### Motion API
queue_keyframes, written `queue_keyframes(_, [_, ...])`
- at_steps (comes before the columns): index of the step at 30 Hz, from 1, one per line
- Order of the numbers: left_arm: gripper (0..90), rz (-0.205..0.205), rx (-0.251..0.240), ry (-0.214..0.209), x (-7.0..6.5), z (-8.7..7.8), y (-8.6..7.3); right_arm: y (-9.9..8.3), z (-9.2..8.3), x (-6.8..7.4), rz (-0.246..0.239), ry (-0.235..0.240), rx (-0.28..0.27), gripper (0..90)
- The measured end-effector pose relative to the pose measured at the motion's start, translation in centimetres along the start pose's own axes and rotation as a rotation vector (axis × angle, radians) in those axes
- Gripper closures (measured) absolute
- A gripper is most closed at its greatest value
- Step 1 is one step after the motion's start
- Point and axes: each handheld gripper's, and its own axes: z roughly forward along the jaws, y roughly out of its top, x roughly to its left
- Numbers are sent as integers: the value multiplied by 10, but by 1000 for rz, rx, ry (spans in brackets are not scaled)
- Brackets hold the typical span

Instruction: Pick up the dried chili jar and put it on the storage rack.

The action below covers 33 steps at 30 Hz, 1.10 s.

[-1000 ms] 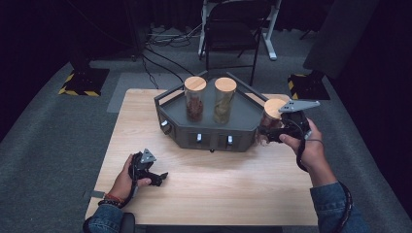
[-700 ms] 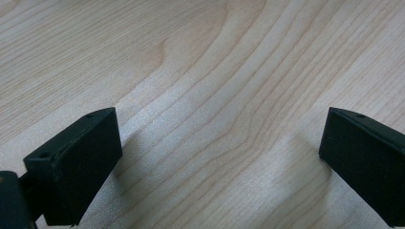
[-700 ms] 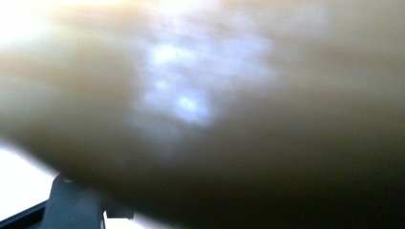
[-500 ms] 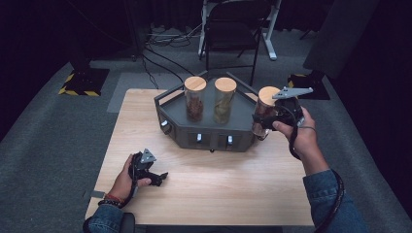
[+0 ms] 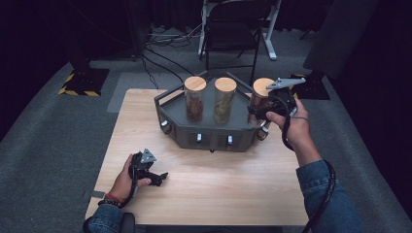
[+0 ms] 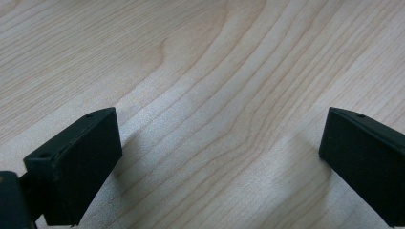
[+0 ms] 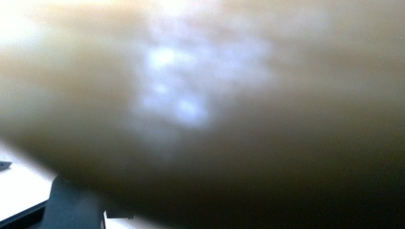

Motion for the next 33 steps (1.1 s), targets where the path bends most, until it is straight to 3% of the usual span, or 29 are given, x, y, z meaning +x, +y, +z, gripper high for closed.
queue_keyframes(12, [3,1,-1,-1,0,0,0,8,20,0,13,-6,6,254])
queue_keyframes(33, [3,0,0,0,0,0,0,5,48,-2,28,11,16,254])
